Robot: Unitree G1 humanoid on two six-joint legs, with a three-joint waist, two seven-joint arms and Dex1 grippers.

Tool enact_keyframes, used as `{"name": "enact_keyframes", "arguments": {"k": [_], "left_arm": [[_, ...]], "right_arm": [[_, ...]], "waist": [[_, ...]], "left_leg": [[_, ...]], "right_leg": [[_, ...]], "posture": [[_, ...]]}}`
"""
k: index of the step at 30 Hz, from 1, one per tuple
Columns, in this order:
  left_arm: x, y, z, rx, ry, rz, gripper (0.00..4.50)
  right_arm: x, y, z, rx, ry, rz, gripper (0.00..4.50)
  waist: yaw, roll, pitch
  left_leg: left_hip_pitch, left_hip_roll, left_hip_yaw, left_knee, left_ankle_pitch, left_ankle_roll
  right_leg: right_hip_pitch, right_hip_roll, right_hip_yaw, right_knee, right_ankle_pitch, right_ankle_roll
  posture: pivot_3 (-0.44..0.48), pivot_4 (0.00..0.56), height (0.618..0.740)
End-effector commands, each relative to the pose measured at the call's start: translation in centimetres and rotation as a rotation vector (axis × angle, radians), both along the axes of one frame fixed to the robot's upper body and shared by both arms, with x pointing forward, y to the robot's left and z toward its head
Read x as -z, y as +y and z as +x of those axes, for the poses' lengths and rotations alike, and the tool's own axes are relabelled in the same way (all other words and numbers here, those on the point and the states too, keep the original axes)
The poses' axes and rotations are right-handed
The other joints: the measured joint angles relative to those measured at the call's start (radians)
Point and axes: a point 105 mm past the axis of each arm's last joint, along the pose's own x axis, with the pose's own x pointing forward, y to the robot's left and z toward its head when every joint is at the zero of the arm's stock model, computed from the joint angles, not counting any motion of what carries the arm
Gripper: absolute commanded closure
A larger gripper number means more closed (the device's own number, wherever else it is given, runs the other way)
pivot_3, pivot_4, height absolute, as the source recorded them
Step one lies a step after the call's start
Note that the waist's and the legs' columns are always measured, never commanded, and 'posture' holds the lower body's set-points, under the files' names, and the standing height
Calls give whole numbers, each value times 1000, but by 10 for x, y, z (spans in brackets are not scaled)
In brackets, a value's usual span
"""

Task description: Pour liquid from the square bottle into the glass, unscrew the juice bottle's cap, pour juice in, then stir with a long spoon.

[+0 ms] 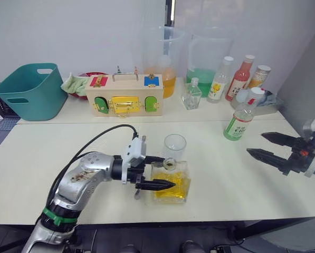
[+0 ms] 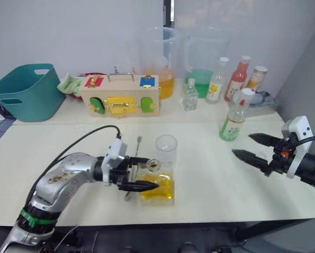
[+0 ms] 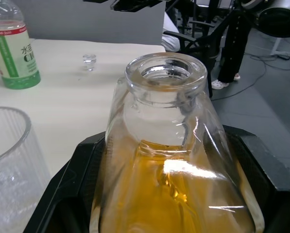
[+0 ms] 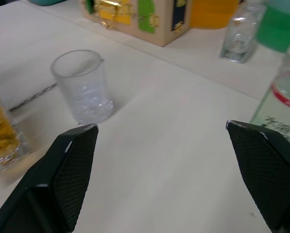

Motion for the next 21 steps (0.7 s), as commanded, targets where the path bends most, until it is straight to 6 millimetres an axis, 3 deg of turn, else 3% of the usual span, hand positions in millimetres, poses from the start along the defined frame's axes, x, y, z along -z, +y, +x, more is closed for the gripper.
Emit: {"name": "enact_keyframes", "arguments": {"k": [1, 8, 13, 18, 21], "left_arm": [[-28, 3, -11, 22, -76, -71, 1711], [-35, 36, -3, -195, -83, -69, 1711], [-36, 42, -3, -238, -91, -68, 1711], [-51, 94, 12, -387, -142, 12, 1711], [-57, 108, 24, -433, -163, 37, 1711]], "right_arm": [[-9, 9, -8, -79, -14, -11, 25], [-5, 40, -27, -321, 30, 42, 25], [-2, 44, -28, -350, 42, 51, 25], [3, 48, -25, -381, 67, 71, 25], [4, 50, -25, -384, 70, 78, 25]], "waist": [[2, 0, 0], [2, -1, 1], [3, -4, 2], [2, -7, 4], [3, -7, 4]], "left_leg": [[0, 0, 0, 0, 0, 0], [0, 0, 0, 0, 0, 0], [0, 0, 0, 0, 0, 0], [0, 1, 0, 0, 0, 0], [0, 1, 0, 0, 0, 0]], "right_leg": [[0, 0, 0, 0, 0, 0], [0, 0, 0, 0, 0, 0], [0, 0, 0, 0, 0, 0], [-1, 1, 0, 0, 0, 0], [-1, 1, -1, 1, 0, 0]], "posture": [[0, 150, 740], [0, 150, 740], [0, 150, 740], [0, 150, 740], [0, 150, 740]]}}
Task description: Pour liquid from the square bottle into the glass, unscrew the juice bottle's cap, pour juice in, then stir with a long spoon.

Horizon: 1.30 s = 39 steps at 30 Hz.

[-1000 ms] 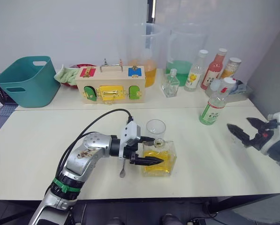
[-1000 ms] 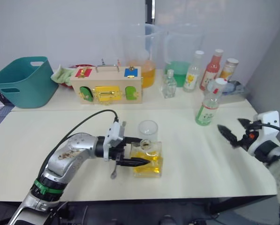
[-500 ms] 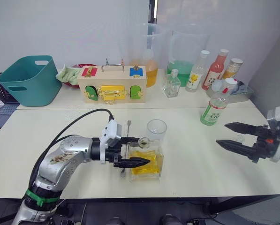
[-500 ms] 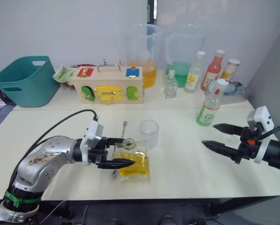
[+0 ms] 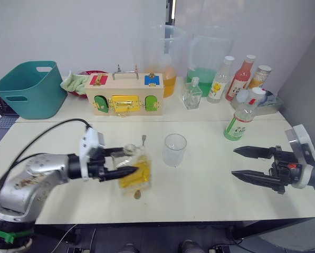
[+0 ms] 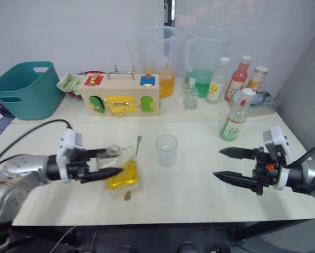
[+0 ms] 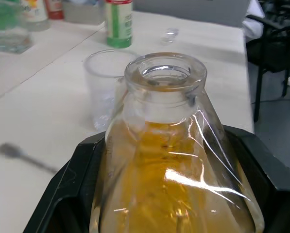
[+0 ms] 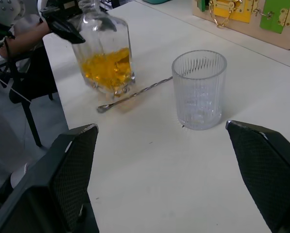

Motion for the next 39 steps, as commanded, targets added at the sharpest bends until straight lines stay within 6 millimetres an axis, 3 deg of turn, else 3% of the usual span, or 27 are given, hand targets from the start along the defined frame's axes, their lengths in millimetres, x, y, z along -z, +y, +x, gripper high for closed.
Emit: {"name": "enact_keyframes", "arguments": {"k": [1, 7, 11, 20, 27, 31, 39], "left_arm": [[-32, 13, 10, -30, -156, 14, 1711], [-43, 17, 39, -99, -215, 21, 1711], [-44, 16, 69, -181, -289, 130, 1711], [-78, -32, 114, -250, -576, 131, 1711], [-87, -59, 127, -239, -685, 147, 1711], [-74, -91, 124, -114, -733, 232, 1711], [-65, -107, 123, -88, -883, 275, 1711]], "right_arm": [[-5, 4, -1, -17, -24, 13, 25], [-6, 6, -3, 17, -66, 15, 25], [-13, 12, -4, 67, -131, 16, 25], [-16, 24, -15, 154, -208, 20, 25], [-17, 25, -18, 196, -227, 24, 25], [-16, 25, -19, 235, -226, 29, 25], [-11, 27, -22, 273, -221, 43, 25]], "waist": [[1, 0, 0], [12, -1, 1], [13, -3, 2], [20, -9, 5], [16, -10, 5], [17, -10, 5], [15, -10, 5]], "left_leg": [[0, 0, 0, 0, 0, 0], [-2, 0, 0, 0, 0, 0], [-2, -1, -1, 0, 0, 0], [-4, -2, -2, 1, 0, 0], [-6, -3, -2, 1, 0, 0], [-7, -3, -2, 1, 0, 0], [-17, -3, -2, 4, 0, 0]], "right_leg": [[0, 0, 0, 0, 0, 0], [0, -1, 0, -2, 0, 0], [0, -1, 0, 0, 0, 1], [-1, -1, 0, 0, 1, 2], [-3, -2, 0, 1, 2, 3], [-3, -2, 0, 1, 2, 3], [-13, -2, 0, 4, 3, 4]], "posture": [[0, 150, 740], [0, 150, 740], [0, 150, 740], [0, 150, 740], [0, 150, 740], [0, 150, 740], [0, 150, 740]]}}
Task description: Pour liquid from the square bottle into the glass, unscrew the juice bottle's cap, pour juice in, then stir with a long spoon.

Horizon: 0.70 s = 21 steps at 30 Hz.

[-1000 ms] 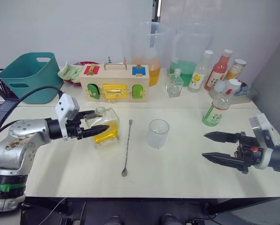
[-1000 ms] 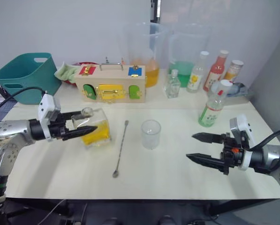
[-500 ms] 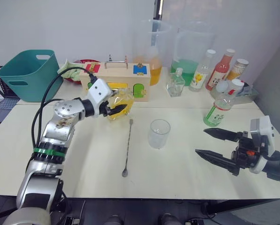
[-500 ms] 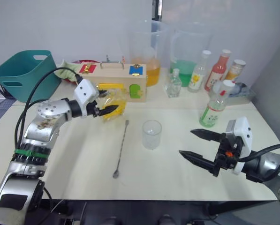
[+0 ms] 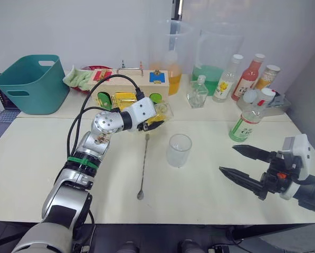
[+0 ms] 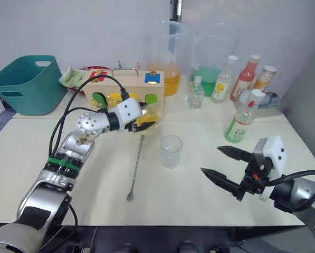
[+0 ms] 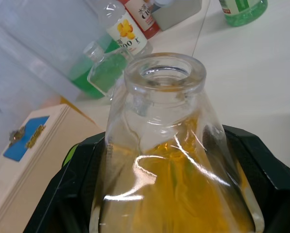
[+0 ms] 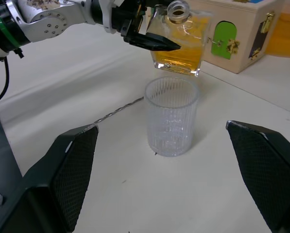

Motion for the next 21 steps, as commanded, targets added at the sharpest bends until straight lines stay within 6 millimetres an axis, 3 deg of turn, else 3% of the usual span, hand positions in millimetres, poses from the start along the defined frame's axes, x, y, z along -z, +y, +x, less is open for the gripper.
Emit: {"name": "enact_keyframes", "arguments": {"k": [1, 11, 21], "left_arm": [[-37, -10, -8, 46, -211, -35, 1711], [-40, -28, -15, 85, -371, -69, 1711], [-30, -36, -14, 101, -488, 11, 1711]], "right_arm": [[-8, 2, -4, 7, -50, 3, 25], [-6, 1, -4, 40, -52, 9, 25], [1, -1, -3, 73, -43, -7, 25]], "waist": [[0, 0, 0], [7, 0, 0], [8, 0, 0]], "left_leg": [[-1, 0, 0, 1, 0, 0], [-3, -1, -1, 8, 0, 1], [-3, -1, 0, 11, 0, 0]], "right_leg": [[-2, 0, 0, 3, 0, 0], [-2, -1, 0, 3, 0, 0], [-1, -1, 0, 4, 1, 1]], "posture": [[0, 150, 740], [0, 150, 740], [0, 150, 740]]}}
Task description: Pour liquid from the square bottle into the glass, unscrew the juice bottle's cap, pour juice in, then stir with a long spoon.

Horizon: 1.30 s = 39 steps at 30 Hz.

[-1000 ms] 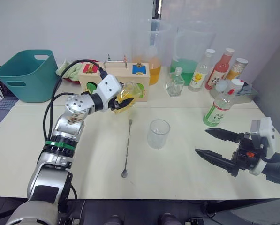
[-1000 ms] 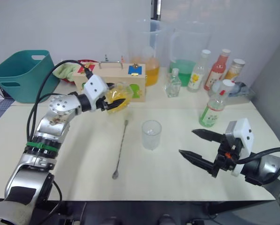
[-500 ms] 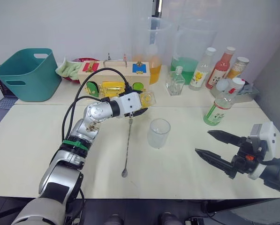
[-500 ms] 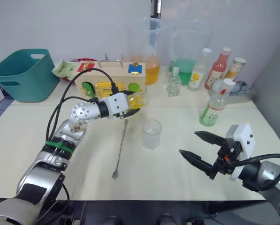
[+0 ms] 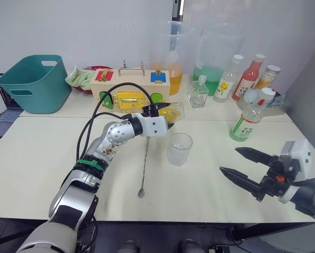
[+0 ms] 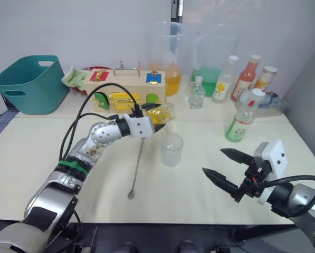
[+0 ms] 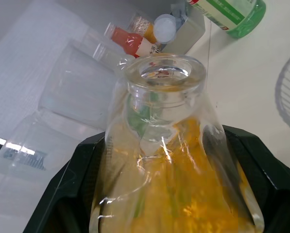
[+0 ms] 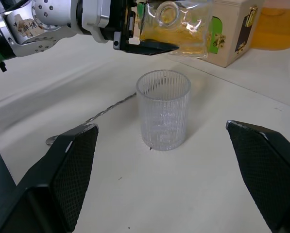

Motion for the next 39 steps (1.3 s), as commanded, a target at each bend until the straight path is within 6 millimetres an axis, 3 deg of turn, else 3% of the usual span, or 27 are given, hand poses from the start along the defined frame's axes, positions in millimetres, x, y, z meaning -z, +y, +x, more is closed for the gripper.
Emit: {"name": "enact_keyframes", "arguments": {"k": [1, 18, 39], "left_arm": [[-42, -10, -7, 41, -166, -73, 1711], [-35, -19, -9, 40, -292, -57, 1711], [-26, -26, -16, 77, -592, 84, 1711]], "right_arm": [[-5, 2, -3, 2, -46, -17, 25], [-7, 1, 0, 11, -47, -22, 25], [-2, 7, 3, 2, -35, -23, 25]], "waist": [[0, 0, 0], [1, 0, 0], [2, 0, 0]], "left_leg": [[0, 0, 0, 0, 0, 0], [0, -1, 0, 0, 0, 0], [0, -2, 0, 0, 0, 0]], "right_leg": [[0, 0, 0, 0, 0, 0], [0, -1, 0, 1, 1, 1], [0, -2, 0, 1, 1, 1]], "posture": [[0, 150, 740], [0, 150, 740], [0, 150, 740]]}}
